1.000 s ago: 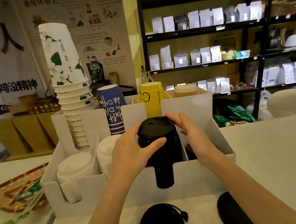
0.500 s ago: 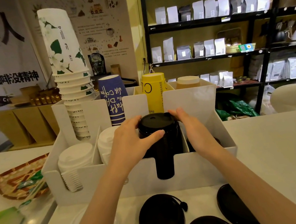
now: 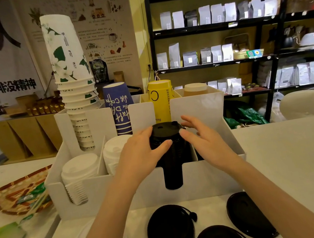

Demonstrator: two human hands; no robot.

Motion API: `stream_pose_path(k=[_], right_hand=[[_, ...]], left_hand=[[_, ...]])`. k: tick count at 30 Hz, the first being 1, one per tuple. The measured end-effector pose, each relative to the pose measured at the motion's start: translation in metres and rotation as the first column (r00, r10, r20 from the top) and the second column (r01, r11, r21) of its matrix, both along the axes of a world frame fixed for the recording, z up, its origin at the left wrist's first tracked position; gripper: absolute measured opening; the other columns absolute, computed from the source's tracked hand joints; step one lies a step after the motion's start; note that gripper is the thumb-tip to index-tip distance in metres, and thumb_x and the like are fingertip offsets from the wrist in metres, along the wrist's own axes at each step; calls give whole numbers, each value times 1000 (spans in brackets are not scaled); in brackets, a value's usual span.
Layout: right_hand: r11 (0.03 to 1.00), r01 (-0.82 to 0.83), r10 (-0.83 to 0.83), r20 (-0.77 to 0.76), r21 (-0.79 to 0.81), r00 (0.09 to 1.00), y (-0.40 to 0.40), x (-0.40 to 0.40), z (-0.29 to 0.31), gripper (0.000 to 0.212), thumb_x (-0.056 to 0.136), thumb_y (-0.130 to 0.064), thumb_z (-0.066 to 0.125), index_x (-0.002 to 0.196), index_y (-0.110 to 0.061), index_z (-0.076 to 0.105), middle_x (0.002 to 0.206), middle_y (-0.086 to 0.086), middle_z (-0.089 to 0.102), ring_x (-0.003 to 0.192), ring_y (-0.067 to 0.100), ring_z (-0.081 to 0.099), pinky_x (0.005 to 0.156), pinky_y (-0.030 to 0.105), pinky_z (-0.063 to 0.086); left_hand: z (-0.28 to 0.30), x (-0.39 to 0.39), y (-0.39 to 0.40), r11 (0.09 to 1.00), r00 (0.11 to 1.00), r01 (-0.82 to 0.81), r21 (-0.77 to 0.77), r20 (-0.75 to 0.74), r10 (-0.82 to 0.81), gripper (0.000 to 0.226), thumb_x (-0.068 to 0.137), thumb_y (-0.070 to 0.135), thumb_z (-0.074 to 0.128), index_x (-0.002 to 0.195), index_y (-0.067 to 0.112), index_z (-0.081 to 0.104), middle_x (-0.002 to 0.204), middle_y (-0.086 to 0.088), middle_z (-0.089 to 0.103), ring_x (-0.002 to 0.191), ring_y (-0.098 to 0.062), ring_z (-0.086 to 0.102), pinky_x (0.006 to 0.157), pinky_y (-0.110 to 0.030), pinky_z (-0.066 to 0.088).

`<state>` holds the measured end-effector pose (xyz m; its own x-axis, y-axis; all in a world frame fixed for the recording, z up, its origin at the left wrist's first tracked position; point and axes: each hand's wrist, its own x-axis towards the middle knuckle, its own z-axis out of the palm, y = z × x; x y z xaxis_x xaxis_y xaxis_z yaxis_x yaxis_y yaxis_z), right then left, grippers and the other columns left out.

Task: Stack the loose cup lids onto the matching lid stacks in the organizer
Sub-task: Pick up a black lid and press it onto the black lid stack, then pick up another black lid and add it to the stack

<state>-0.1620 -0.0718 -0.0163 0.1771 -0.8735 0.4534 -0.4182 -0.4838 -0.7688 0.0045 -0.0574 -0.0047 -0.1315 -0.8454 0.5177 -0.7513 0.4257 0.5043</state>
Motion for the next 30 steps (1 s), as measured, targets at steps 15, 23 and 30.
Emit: stream_pose_path(k=[15, 23, 30], right_hand=[[963, 139, -241, -519, -229, 820, 96, -110, -54, 30, 85, -24, 55, 116, -23, 54, 122, -4, 55, 113, 7, 45, 95, 18, 34], [952, 306, -255, -507, 17, 823, 102, -139, -90, 28, 88, -34, 46, 116, -32, 50, 125, -9, 50, 112, 5, 40, 98, 24, 31], [958, 275, -206, -470, 84, 858, 105, -141, -92, 31, 90, -28, 43, 118, -23, 52, 122, -2, 56, 108, 9, 43, 90, 25, 33]], left_hand=[[-3, -46, 30, 957, 996, 82, -279, 40, -74, 30, 85, 23, 52, 114, 16, 56, 124, -6, 56, 116, -18, 43, 95, -20, 22], [-39, -91, 52, 927, 924, 375, -27, 95, -371, 36, 84, 40, 48, 117, 28, 51, 121, 8, 55, 103, -2, 46, 90, -20, 37], [-82, -108, 44, 841, 873, 378, 386, 155, -463, 56, 74, 54, 55, 122, 27, 46, 126, 4, 52, 103, -4, 43, 84, -19, 34]])
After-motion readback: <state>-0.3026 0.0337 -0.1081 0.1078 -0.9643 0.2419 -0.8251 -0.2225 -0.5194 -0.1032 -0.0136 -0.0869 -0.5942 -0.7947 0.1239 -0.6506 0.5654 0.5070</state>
